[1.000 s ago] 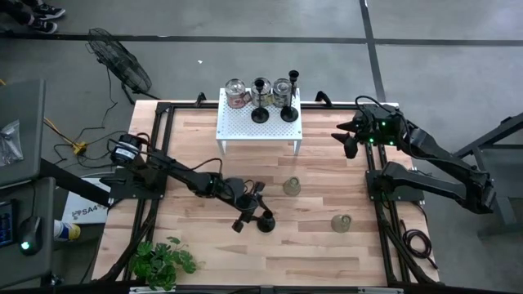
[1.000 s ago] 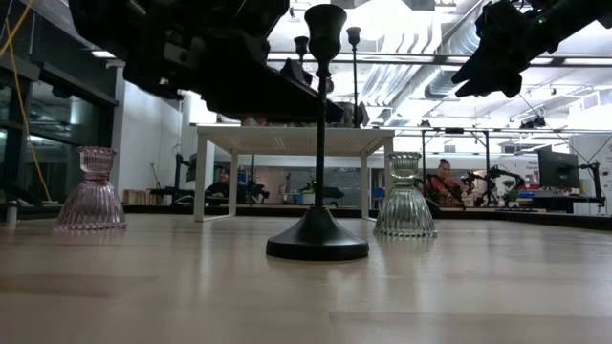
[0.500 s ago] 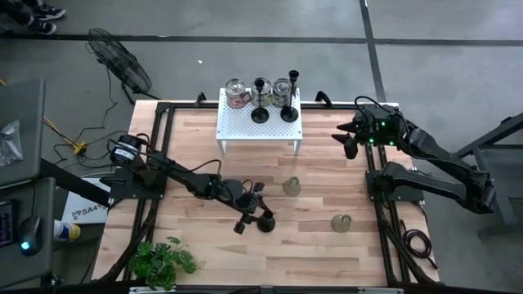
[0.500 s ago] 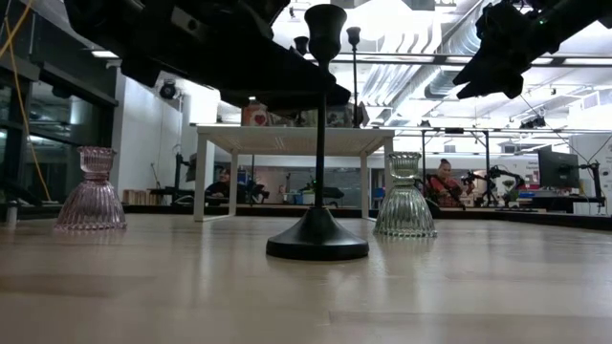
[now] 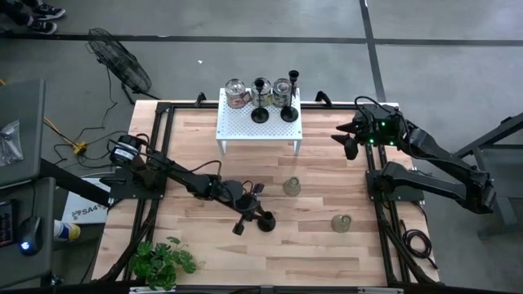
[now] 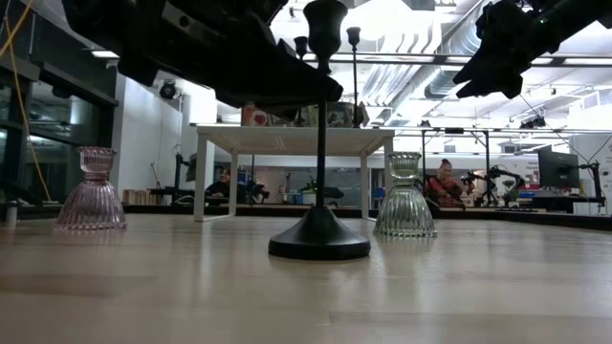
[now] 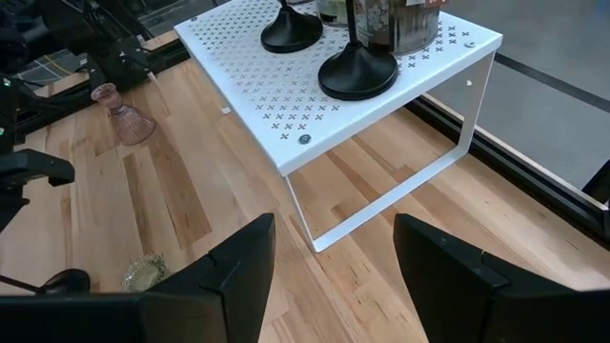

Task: Pick & Place candle stick holders
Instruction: Align the black candle holder on the shelf with the other black candle holders

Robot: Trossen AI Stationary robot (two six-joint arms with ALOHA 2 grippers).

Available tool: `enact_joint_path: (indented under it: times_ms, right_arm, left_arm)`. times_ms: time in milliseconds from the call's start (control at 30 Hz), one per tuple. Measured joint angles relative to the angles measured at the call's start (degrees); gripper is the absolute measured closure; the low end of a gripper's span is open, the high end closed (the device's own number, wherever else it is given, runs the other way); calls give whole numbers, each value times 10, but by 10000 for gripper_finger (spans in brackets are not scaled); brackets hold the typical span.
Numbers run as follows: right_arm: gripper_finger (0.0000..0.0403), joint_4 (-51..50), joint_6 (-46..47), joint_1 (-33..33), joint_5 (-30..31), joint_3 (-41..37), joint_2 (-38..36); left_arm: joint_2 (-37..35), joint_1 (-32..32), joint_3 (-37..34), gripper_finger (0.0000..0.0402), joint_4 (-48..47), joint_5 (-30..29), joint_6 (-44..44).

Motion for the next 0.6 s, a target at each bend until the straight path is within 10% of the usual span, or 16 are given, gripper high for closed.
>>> enact_joint_path:
  times_ms: [300, 600]
  right_arm:
    - [196, 0, 0, 0, 0, 0, 0]
    - [196, 0, 0, 0, 0, 0, 0]
  left_arm:
    - [-3, 0, 0, 394, -6, -18, -22]
    - [-96, -1, 13, 396, -115, -161, -128]
